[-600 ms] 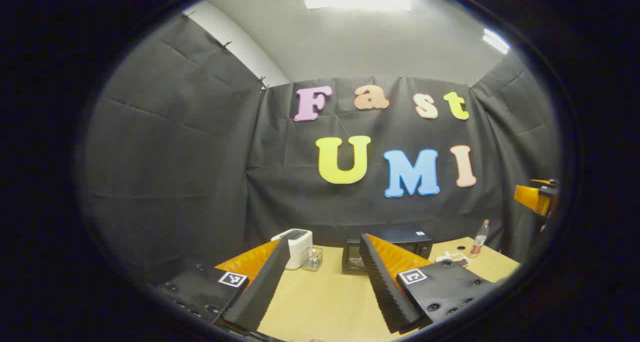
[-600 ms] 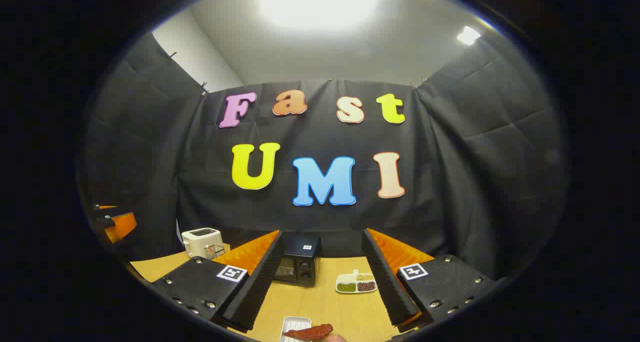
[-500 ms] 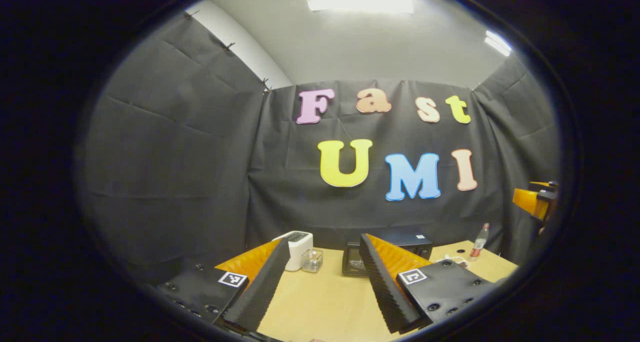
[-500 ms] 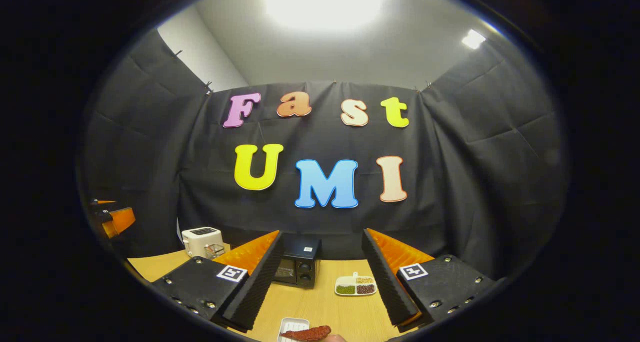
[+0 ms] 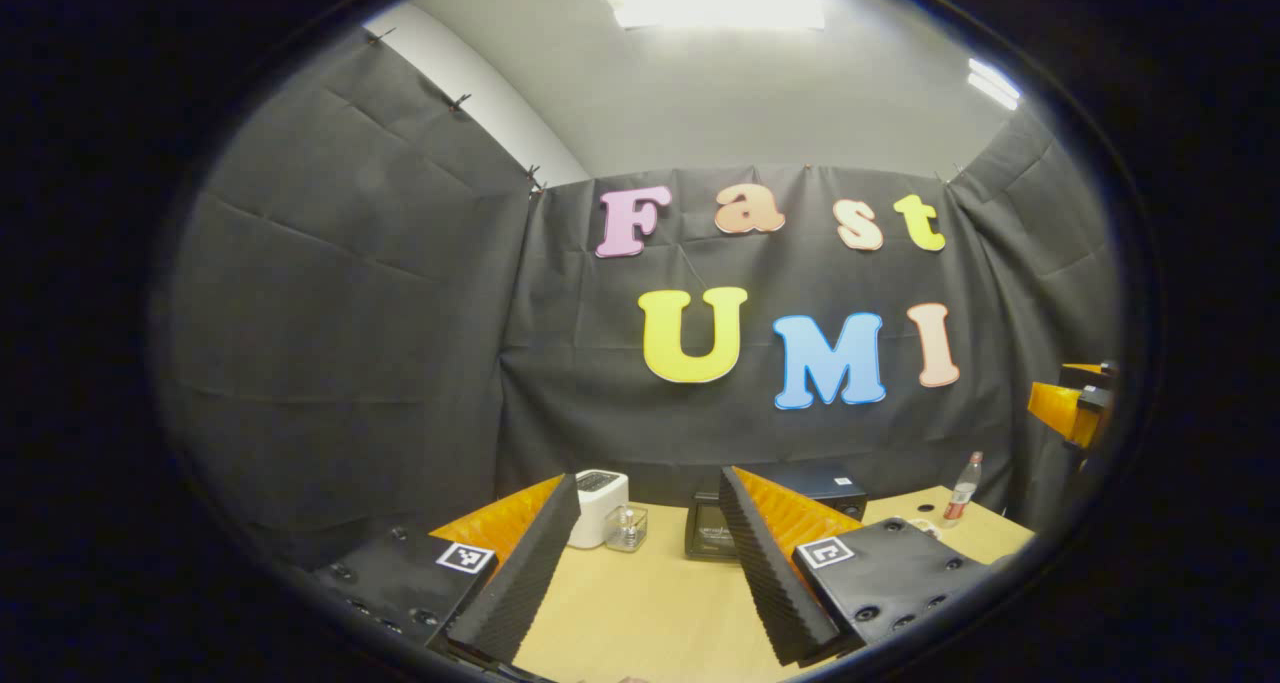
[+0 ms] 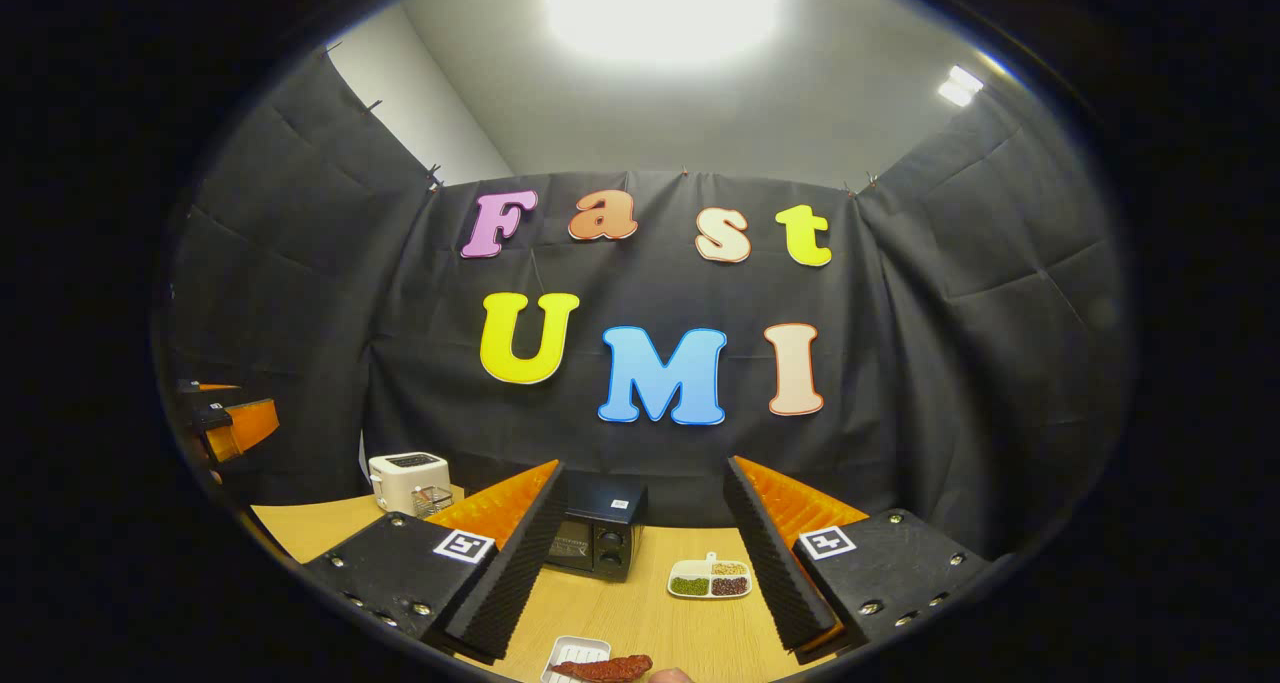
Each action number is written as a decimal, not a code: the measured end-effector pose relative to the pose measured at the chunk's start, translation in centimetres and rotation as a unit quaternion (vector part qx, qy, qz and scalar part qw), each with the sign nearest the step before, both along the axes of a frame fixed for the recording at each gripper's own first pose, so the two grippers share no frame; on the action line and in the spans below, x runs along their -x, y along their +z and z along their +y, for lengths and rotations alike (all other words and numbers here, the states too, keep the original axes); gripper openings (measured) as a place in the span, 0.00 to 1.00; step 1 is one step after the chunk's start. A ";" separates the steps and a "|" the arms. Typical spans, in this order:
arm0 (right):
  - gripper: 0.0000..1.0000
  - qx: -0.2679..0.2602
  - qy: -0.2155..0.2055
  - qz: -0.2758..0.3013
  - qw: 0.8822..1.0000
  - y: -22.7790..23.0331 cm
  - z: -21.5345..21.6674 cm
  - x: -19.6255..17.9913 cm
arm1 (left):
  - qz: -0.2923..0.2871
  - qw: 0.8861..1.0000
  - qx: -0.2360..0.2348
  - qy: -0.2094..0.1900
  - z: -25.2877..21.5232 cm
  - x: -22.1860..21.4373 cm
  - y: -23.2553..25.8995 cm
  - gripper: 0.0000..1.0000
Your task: Open the electric oven with the left hand, put the food in, and close the electric oven.
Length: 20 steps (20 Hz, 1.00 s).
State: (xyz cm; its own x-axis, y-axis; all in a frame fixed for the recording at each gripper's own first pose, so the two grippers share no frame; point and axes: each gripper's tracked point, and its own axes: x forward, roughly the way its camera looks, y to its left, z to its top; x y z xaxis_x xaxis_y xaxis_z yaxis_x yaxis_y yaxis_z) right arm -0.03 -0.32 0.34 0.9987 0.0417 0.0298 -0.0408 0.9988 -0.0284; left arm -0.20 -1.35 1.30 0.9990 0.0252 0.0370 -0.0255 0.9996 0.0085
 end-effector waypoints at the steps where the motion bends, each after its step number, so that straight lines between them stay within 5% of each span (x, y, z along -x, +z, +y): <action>1: 0.95 -0.003 -0.001 0.000 1.000 -0.1 -0.3 0.0 | 0.000 1.000 -0.001 -0.002 -0.4 0.0 0.0 0.98; 20: 0.95 -0.003 0.011 0.019 1.000 -3.0 -4.2 -1.0 | 0.004 1.000 0.000 -0.012 -6.9 -3.5 -1.1 0.98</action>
State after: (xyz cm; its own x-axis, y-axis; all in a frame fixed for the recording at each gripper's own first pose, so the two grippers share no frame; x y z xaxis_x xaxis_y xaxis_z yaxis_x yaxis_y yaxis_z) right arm 0.97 -4.49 -2.62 0.9980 0.0629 -0.0085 -0.0631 0.9978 -0.0212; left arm 3.26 -8.29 0.16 0.9995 0.0009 0.0300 -0.0011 1.0000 0.0087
